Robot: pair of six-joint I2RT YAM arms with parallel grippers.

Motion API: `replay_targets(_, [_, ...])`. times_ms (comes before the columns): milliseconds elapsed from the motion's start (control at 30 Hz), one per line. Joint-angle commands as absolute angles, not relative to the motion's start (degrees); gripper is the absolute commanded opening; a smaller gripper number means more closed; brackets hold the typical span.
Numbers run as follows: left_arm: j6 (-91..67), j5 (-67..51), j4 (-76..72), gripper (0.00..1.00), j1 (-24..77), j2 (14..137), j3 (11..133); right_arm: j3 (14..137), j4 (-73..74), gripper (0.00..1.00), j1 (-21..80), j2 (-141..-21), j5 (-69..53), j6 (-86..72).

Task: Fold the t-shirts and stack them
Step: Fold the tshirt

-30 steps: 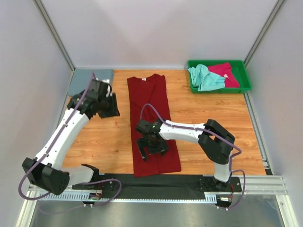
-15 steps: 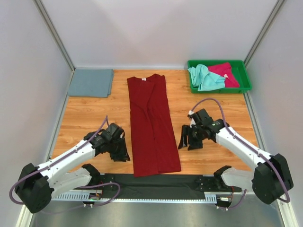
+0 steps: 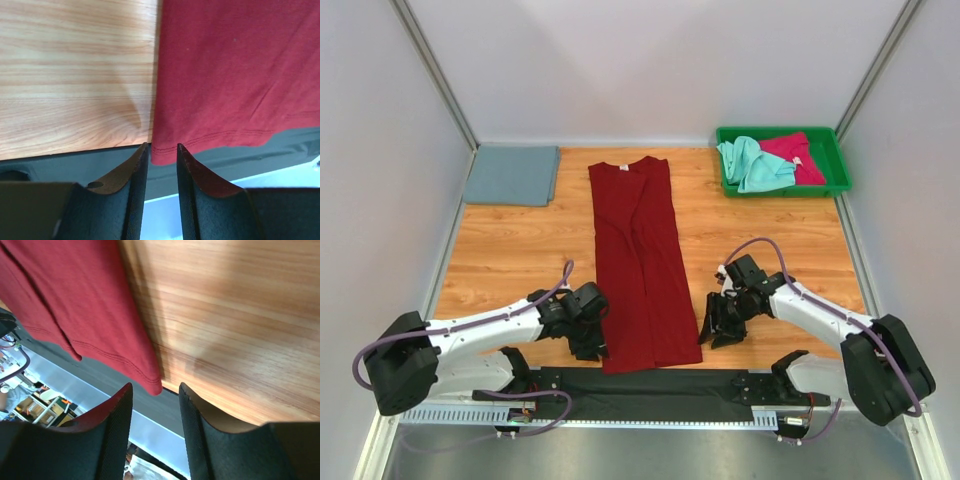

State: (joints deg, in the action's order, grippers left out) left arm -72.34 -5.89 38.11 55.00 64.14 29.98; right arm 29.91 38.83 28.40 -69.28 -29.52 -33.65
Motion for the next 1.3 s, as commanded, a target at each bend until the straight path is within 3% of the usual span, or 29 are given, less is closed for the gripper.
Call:
replay_targets(0, [-77.25, -2.99, 39.28, 0.36, 56.42, 64.34, 30.06, 28.48, 33.50, 0.43, 28.30, -68.90, -31.20, -35.86])
replay_targets(200, [-80.59, -0.62, 40.87, 0.37, 58.01, 62.23, 28.31, 26.63, 30.33, 0.41, 28.21, -71.36, -32.34, -35.77])
replay_targets(533, [-81.56, -2.73, 29.18, 0.39, 58.01, 61.62, 22.85, 23.64, 26.10, 0.40, 28.21, -74.88, -34.72, -35.95])
replay_targets(667, [-81.82, -1.41, 31.37, 0.43, 57.92, 60.12, 23.64, 23.20, 25.31, 0.39, 28.21, -75.41, -34.98, -35.77])
replay_targets(1033, [-83.76, -0.17, 41.48, 0.41, 58.80, 55.81, 28.65, 24.26, 24.96, 0.36, 28.21, -77.08, -35.60, -35.16])
replay_targets(1167, [-82.88, 0.71, 37.10, 0.50, 58.80, 55.37, 26.73, 24.17, 24.96, 0.35, 28.21, -77.17, -35.51, -34.89])
replay_targets(1267, [-83.23, -0.87, 34.19, 0.51, 58.80, 56.77, 25.40, 24.26, 24.96, 0.35, 28.13, -77.52, -35.51, -34.89])
